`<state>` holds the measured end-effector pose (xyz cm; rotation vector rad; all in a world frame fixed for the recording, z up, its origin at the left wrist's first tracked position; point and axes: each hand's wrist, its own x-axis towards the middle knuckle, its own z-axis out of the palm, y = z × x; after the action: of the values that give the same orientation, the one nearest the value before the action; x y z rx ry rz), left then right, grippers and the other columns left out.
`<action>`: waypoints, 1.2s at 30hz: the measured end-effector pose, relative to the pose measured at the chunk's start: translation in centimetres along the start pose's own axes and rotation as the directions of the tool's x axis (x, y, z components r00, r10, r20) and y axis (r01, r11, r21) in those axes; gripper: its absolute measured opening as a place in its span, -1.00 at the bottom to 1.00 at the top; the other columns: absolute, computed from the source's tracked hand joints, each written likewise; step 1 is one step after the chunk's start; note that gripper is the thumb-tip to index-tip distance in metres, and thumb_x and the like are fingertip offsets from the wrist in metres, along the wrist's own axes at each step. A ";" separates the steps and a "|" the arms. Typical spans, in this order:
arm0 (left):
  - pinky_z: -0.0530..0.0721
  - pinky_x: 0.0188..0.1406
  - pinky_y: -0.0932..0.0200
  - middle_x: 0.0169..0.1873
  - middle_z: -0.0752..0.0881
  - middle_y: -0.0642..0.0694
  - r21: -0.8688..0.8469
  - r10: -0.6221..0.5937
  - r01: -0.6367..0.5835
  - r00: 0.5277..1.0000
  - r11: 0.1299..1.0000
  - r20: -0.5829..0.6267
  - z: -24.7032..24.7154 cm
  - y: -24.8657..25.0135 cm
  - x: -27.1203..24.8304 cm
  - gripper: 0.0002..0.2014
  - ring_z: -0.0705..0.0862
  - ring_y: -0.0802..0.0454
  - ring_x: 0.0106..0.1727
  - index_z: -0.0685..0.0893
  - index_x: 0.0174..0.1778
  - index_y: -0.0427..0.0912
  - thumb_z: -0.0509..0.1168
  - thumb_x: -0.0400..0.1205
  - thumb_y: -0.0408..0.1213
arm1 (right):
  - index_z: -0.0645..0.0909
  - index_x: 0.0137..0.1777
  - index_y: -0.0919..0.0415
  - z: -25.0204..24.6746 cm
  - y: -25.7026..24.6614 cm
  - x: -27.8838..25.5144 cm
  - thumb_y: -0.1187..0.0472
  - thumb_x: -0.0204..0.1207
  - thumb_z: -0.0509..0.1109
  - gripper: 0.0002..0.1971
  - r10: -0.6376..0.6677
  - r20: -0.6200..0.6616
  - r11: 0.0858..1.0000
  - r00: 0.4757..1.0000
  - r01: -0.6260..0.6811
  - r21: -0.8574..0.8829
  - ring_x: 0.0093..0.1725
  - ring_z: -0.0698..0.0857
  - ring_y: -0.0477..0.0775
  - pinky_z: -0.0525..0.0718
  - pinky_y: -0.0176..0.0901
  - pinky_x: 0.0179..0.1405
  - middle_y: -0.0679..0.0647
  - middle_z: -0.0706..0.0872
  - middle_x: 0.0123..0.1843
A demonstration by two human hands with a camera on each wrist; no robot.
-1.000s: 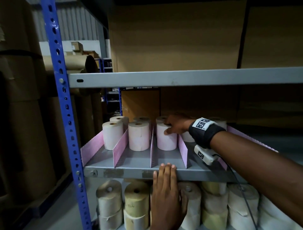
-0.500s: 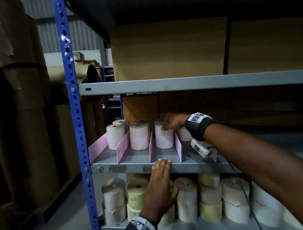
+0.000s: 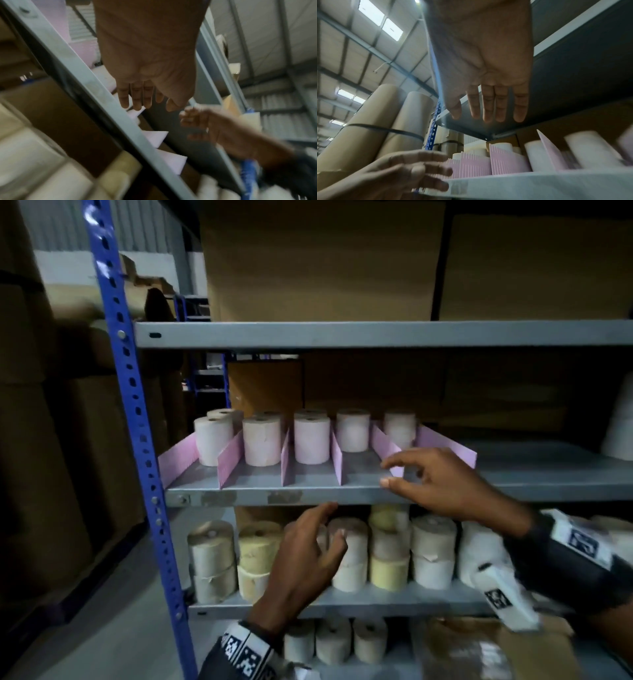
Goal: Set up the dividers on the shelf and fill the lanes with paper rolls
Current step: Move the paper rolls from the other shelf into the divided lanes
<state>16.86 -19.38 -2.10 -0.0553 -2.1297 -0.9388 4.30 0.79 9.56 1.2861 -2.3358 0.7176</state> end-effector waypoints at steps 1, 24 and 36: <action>0.70 0.26 0.05 0.24 0.77 0.06 -0.049 -0.010 0.009 1.000 0.999 -0.011 0.4 0.9 -0.6 -0.60 0.74 0.13 0.25 0.70 0.39 -0.13 0.41 0.61 -0.19 | 0.75 0.17 -0.12 0.2 0.2 -2.0 -0.34 0.40 0.37 -0.54 0.042 -0.025 0.998 0.999 -0.041 0.043 -0.03 0.65 -0.49 0.54 -0.57 -0.10 -0.29 0.78 0.08; 0.68 -0.08 0.41 -0.10 0.80 0.39 -0.449 0.110 0.051 0.939 0.892 0.326 30.5 18.0 -0.6 -0.90 0.76 0.34 -0.01 0.82 -0.01 0.15 0.41 0.65 -0.11 | 0.78 0.04 -0.19 -13.3 21.5 -28.1 -0.38 0.34 0.39 -0.59 0.582 -0.304 0.805 0.754 -0.586 0.088 0.01 0.73 -0.42 0.72 -0.31 0.05 -0.41 0.79 -0.06; 0.73 0.21 0.06 0.08 0.81 0.11 -0.289 0.105 -0.017 0.950 0.957 0.295 47.2 23.3 10.6 -0.79 0.75 0.17 0.14 0.77 0.16 -0.01 0.42 0.63 -0.14 | 0.80 0.08 0.06 -21.4 33.0 -26.0 -0.01 0.45 0.55 -0.74 0.579 -0.548 0.772 0.603 -0.621 0.133 -0.01 0.75 -0.32 0.65 -0.41 0.08 -0.19 0.84 -0.07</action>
<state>-13.33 25.04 -0.28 -0.4369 -2.2402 -1.2595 -8.99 45.73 4.15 0.1268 -2.2095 1.0294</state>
